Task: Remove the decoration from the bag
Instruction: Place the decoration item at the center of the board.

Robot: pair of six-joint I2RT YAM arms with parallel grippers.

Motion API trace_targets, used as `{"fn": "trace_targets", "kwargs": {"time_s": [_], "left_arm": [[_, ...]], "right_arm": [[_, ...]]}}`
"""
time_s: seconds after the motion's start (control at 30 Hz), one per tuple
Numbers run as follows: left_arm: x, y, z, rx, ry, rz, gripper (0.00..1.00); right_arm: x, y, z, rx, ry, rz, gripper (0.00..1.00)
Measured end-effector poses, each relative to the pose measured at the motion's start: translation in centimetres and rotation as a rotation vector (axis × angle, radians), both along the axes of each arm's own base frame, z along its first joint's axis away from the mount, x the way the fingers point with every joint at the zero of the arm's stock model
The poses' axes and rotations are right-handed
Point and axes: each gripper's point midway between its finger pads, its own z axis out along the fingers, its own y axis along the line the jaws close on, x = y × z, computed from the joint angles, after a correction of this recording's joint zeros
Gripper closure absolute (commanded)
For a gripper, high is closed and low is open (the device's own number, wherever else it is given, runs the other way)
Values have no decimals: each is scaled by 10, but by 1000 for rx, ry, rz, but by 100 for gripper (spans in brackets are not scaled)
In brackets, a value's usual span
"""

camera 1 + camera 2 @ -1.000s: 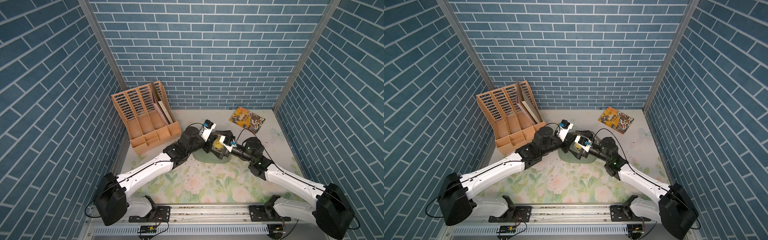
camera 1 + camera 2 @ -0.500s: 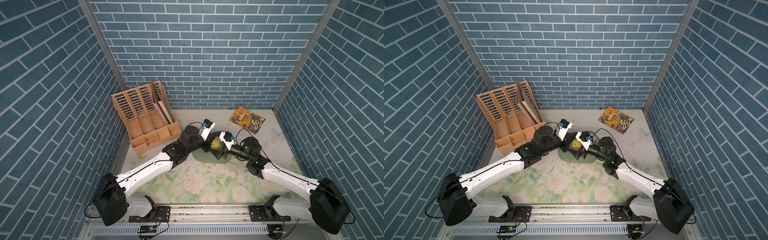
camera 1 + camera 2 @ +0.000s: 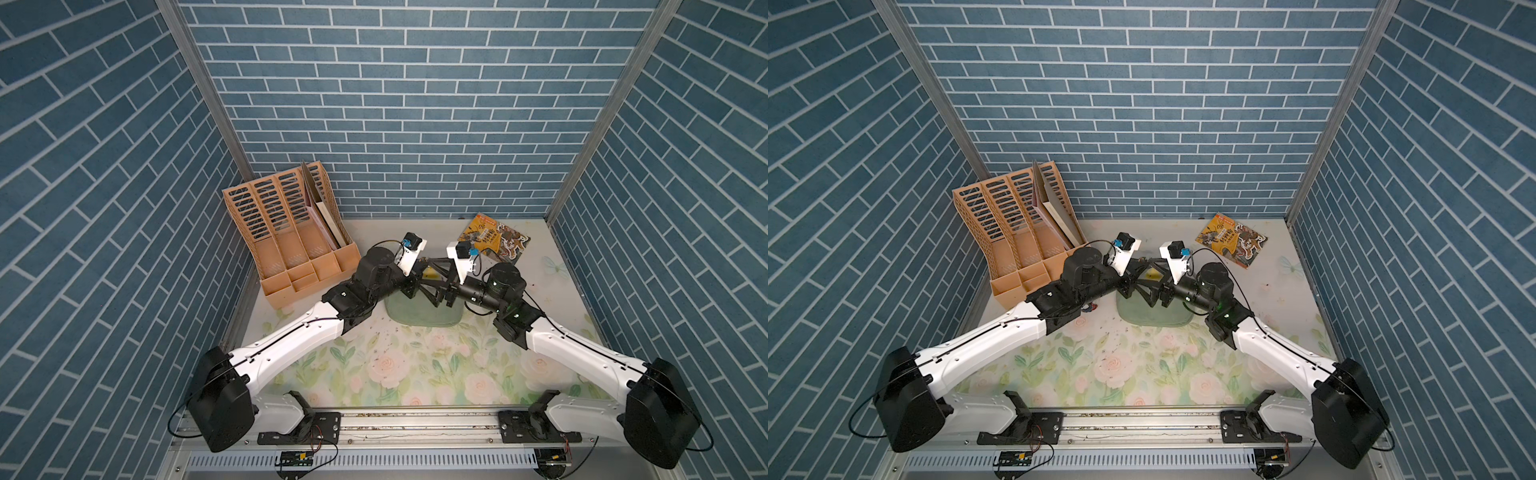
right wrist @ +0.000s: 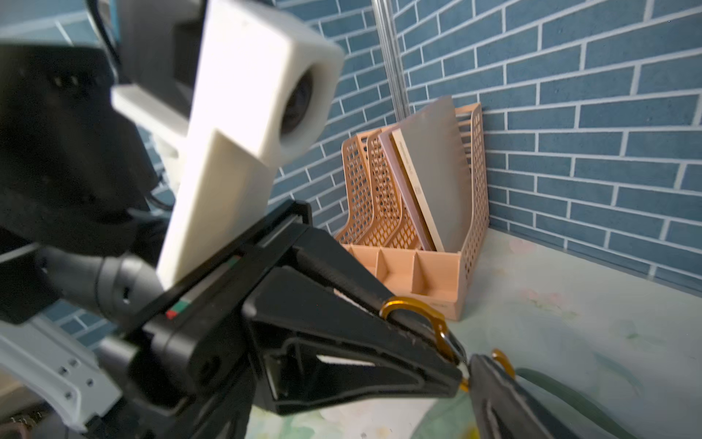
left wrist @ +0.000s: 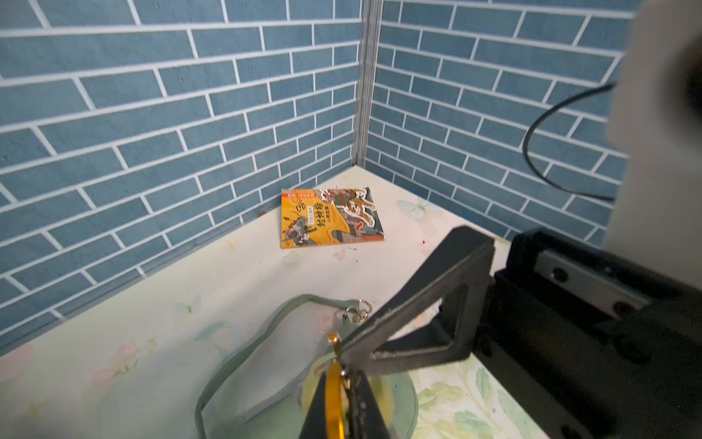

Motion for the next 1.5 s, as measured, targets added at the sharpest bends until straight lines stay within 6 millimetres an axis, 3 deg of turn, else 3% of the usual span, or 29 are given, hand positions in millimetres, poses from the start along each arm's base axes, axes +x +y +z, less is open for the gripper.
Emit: {"fn": "trace_targets", "kwargs": {"time_s": [0.17, 0.27, 0.37, 0.6, 0.87, 1.0, 1.13, 1.3, 1.4, 1.5], "left_arm": [[-1, -2, 3, -1, -16, -15, 100], [-22, -20, -2, 7, -3, -111, 100], [-33, -31, -9, 19, 11, -169, 100], [-36, -34, -17, 30, 29, -193, 100], [-51, -41, -37, 36, 108, -240, 100], [-58, -47, -54, 56, 170, -244, 100], [-59, -40, -72, 84, 267, -197, 100], [-69, -34, -73, 64, 350, -162, 100], [-81, -43, -72, 59, 368, -186, 100], [-94, -64, -73, 72, 381, -232, 100]], "right_arm": [[17, -13, 22, 155, 204, -41, 14], [31, -20, 34, 262, 297, -79, 14], [37, -19, 36, 340, 382, -76, 14], [49, -31, 35, 435, 459, -126, 14], [80, -86, -2, 395, 483, -355, 15], [86, -96, -25, 295, 477, -446, 15], [89, -105, -53, 178, 494, -526, 16], [91, -117, -81, 67, 519, -609, 16], [91, -126, -96, 10, 540, -662, 16], [93, -140, -109, -39, 553, -719, 15]]}}
